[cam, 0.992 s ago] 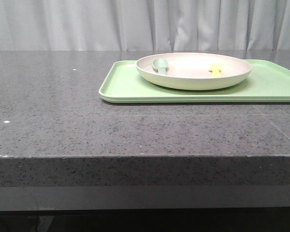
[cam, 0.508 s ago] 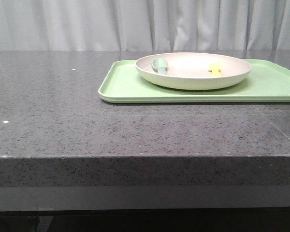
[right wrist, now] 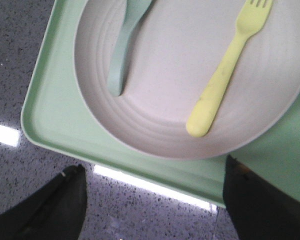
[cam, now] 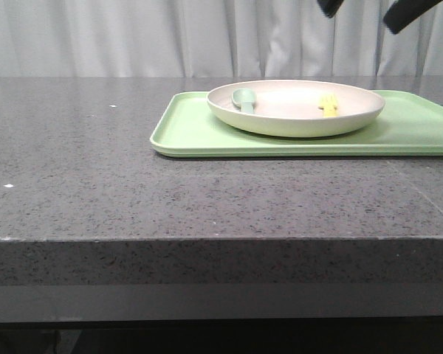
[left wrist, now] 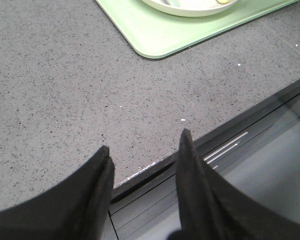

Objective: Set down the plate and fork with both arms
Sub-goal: 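Lower the right gripper over the yellow fork and grasp its handle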

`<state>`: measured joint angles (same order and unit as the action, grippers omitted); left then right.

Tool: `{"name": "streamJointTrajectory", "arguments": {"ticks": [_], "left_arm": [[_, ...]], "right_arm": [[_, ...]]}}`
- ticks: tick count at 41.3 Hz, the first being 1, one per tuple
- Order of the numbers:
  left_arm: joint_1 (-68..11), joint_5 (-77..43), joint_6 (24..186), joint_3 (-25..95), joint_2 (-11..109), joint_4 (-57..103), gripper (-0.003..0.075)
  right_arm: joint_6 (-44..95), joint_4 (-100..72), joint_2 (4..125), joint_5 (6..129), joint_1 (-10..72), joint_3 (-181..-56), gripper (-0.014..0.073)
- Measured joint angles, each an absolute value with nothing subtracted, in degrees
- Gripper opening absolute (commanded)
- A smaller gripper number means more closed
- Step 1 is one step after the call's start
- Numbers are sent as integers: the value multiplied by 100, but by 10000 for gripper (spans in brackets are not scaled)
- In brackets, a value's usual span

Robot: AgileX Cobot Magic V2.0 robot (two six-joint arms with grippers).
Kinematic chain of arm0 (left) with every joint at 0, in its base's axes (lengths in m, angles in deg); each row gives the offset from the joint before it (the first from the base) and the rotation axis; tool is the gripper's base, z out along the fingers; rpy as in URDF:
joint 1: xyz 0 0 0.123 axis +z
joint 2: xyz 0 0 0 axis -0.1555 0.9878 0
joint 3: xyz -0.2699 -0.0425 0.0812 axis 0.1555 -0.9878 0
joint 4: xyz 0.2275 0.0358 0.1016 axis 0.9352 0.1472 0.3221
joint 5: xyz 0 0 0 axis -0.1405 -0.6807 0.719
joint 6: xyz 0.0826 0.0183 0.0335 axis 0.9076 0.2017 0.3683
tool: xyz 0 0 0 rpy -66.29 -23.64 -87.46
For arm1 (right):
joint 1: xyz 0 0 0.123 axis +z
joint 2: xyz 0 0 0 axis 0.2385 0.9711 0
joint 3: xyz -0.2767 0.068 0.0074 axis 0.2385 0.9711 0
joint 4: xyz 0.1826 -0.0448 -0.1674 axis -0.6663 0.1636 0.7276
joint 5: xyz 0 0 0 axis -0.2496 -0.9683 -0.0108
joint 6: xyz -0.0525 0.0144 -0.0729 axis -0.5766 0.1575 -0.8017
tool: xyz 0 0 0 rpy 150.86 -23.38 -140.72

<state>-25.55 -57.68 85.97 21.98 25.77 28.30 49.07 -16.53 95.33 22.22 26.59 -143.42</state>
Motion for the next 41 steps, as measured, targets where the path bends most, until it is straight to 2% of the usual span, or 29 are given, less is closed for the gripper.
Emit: {"name": "streamJointTrajectory", "arguments": {"ticks": [15,27,41], "left_arm": [[-2555,-5768,8597,2184,2577,2830,304],[-2555,-5768,8597,2184,2577,2830,304],[-2555,-5768,8601,2184,2577,2830,304]], "right_arm": [[5724,-928,11203,1341,2659,-16156,579],[6161,-667,12235,918,2659,-17306,406],[6444,-501,12928,896,2659,-17876,400]]}}
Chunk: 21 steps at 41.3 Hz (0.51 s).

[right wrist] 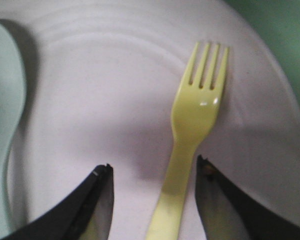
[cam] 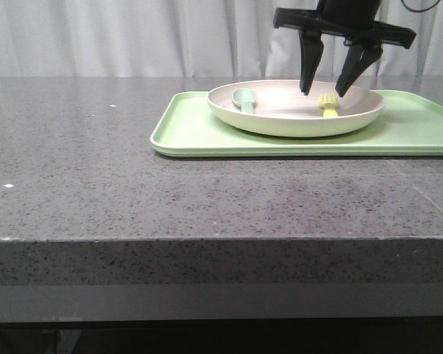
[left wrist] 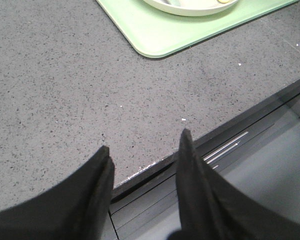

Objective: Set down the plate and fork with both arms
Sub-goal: 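Lower the right gripper over the yellow fork and grasp its handle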

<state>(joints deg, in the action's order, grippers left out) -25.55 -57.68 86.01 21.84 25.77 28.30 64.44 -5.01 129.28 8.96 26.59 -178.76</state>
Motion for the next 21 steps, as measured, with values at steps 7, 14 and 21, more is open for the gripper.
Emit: {"name": "streamJointTrajectory", "arguments": {"ticks": [7,14,21], "left_arm": [[-2555,-5768,8601,2184,2577,2830,304],[-2555,-5768,8601,2151,2577,2830,304],[-2555,-5768,8601,2153,2577,2830,304]], "right_arm": [[6584,-328,12985,892,2659,-17876,400],[6643,-269,13001,892,2659,-17890,400],[6653,-259,13078,883,2659,-17894,374]]}}
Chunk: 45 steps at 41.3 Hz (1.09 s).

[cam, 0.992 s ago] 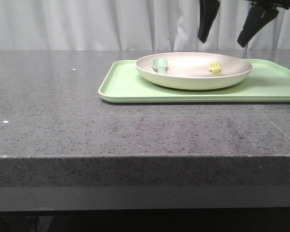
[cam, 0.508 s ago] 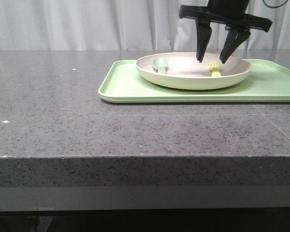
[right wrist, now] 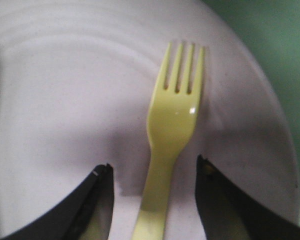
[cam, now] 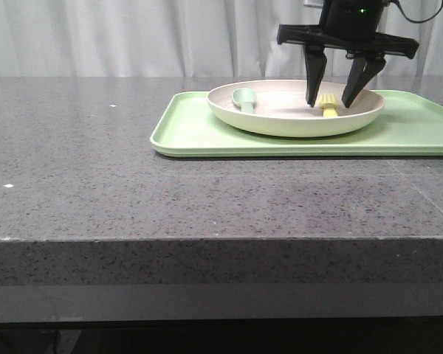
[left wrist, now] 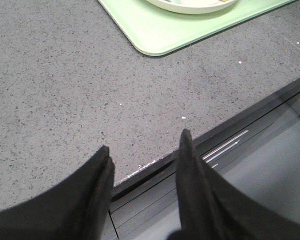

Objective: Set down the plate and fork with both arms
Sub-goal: 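Lower the right gripper over the yellow fork and grasp its handle, then lift the yellow fork out of the plate with the right gripper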

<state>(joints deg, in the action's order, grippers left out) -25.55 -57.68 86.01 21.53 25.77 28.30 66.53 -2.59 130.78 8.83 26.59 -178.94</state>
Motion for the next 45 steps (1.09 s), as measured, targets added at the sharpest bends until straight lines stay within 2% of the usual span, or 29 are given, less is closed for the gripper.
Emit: {"name": "streamJointTrajectory", "arguments": {"ticks": [7,37,45], "left_arm": [[-2555,-5768,8601,2153,2577,2830,304],[-2555,-5768,8601,2153,2577,2830,304],[-2555,-5768,8601,2153,2577,2830,304]], "right_arm": [[6666,-259,13092,883,2659,-17894,284],[6675,-259,13164,883,2659,-17894,283],[6675,-259,13177,883,2659,-17905,217]]}}
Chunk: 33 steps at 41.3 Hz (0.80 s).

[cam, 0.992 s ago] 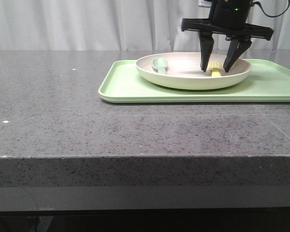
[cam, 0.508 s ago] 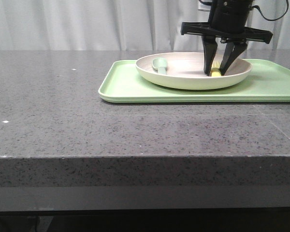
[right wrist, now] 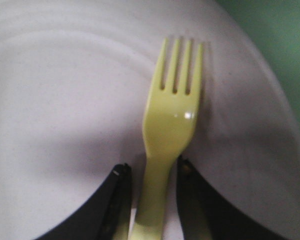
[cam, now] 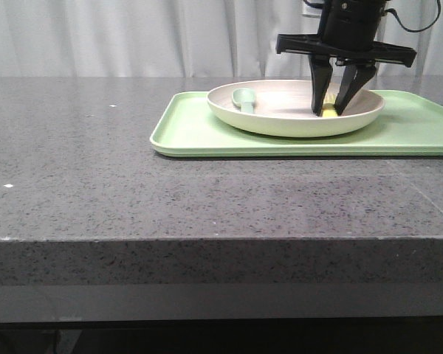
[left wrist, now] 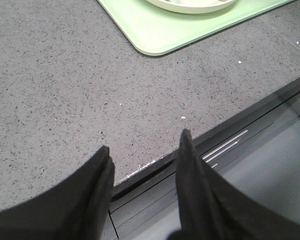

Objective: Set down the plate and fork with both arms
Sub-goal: 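Lift the yellow fork out of the plate with the right gripper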

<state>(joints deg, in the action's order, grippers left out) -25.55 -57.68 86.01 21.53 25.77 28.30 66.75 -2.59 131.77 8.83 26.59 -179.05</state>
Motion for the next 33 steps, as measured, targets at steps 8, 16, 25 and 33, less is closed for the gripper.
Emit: {"name": "streamJointTrajectory", "arguments": {"ticks": [8,16,25,33], "left_arm": [[-2555,-5768,8601,2153,2577,2830,304],[-2555,-5768,8601,2153,2577,2830,304],[-2555,-5768,8601,2153,2577,2841,304],[-2555,-5768,8601,2153,2577,2841,304]], "right_arm": [[6675,-293,13209,883,2659,-17928,136],[6654,-314,13222,883,2669,-17938,52],[6604,-314,13212,893,2669,-17938,-15],[6328,-267,12931,883,2669,-17927,-19]]}}
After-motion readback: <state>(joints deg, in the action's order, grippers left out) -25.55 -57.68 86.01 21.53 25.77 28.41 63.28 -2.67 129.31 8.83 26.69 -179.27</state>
